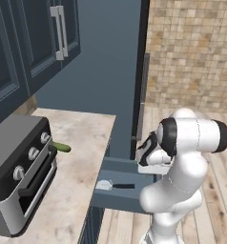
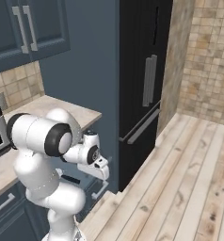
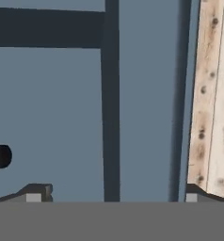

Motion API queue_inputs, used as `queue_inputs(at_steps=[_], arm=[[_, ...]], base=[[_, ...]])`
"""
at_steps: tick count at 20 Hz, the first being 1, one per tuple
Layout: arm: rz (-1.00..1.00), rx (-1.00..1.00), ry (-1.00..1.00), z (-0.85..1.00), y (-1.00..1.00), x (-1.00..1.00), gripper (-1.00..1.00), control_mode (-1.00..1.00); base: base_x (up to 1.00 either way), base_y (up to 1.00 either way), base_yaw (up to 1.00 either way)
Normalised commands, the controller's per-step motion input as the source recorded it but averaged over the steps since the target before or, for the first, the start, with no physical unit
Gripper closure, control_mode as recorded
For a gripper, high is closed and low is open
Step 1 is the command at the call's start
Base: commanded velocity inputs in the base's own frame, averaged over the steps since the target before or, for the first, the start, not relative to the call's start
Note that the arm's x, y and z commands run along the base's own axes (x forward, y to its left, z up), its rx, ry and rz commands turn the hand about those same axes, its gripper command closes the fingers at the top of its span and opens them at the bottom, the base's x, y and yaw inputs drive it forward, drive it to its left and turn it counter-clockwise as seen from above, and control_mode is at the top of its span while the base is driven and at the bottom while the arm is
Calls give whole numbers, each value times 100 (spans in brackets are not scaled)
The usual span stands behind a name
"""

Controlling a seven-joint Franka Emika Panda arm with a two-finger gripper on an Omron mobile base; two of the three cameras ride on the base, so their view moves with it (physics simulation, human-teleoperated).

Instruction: Pick the pizza cutter from the drawer and place it on the counter.

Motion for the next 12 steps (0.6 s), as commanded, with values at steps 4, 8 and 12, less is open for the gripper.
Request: queue_inputs(at_steps=[4, 8, 12], arm=[[-6, 3, 0, -23, -100, -100, -100, -100], [-1, 16, 0, 41, -100, -92, -100, -100], [0, 31, 0, 100, -55, -13, -100, -100]], base=[[0, 0, 0], [0, 0, 0], [0, 0, 0]])
